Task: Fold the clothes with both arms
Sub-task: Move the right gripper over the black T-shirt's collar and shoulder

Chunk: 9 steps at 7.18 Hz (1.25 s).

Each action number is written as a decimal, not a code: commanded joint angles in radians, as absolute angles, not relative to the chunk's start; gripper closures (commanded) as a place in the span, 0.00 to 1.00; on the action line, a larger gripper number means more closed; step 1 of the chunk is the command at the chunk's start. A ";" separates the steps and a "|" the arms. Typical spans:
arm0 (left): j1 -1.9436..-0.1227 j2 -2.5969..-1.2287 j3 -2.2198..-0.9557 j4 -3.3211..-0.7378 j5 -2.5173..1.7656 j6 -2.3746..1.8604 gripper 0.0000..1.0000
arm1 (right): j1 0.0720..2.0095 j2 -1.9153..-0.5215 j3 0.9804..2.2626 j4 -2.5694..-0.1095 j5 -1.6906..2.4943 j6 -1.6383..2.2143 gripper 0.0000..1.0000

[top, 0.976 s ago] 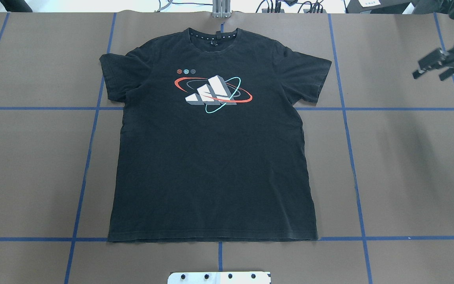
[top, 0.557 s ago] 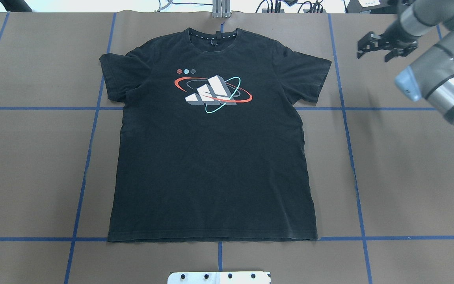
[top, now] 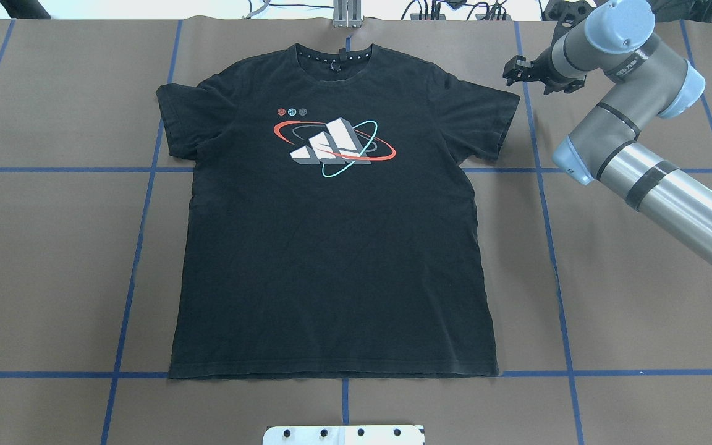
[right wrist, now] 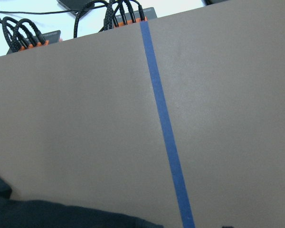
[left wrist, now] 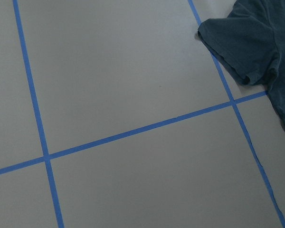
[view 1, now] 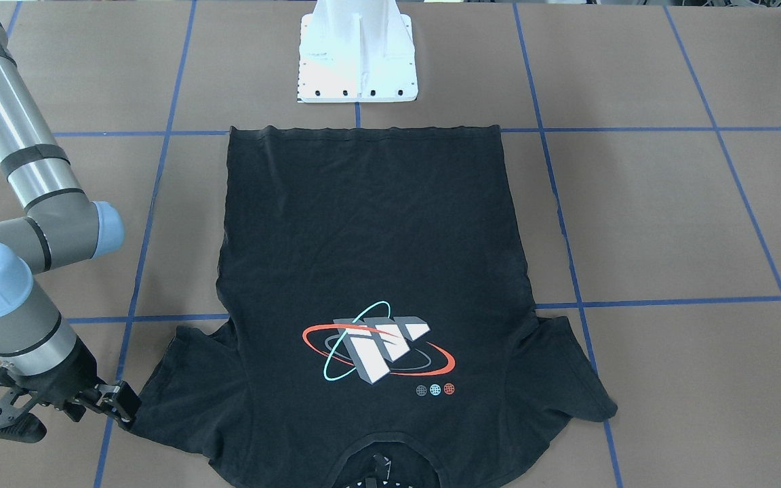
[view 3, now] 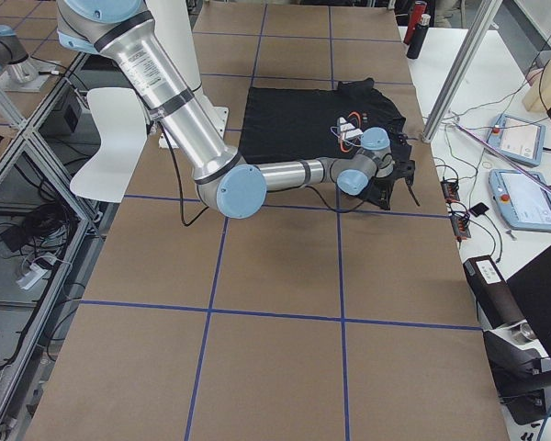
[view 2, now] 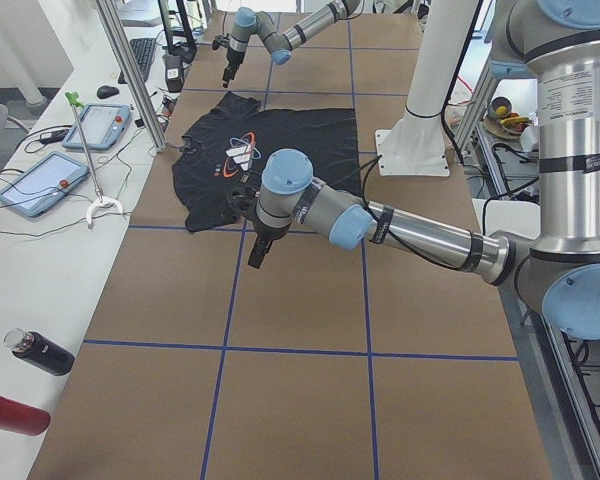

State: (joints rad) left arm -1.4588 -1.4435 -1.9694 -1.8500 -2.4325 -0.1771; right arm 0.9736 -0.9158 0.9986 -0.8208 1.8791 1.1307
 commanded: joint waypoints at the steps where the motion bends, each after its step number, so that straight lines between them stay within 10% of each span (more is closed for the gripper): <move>1: -1.459 -1.443 -1.971 -1.850 -2.431 -0.176 0.00 | 0.956 -0.911 0.970 -0.766 1.825 1.134 0.25; 9: -1.459 -1.442 -1.971 -1.850 -2.431 -0.175 0.00 | 0.927 -0.913 0.946 -0.735 1.798 1.123 0.54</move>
State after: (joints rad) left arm -1.4587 -1.4432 -1.9712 -1.8500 -2.4314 -0.1749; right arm 0.9274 -0.9127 0.9482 -0.7347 1.8008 1.1229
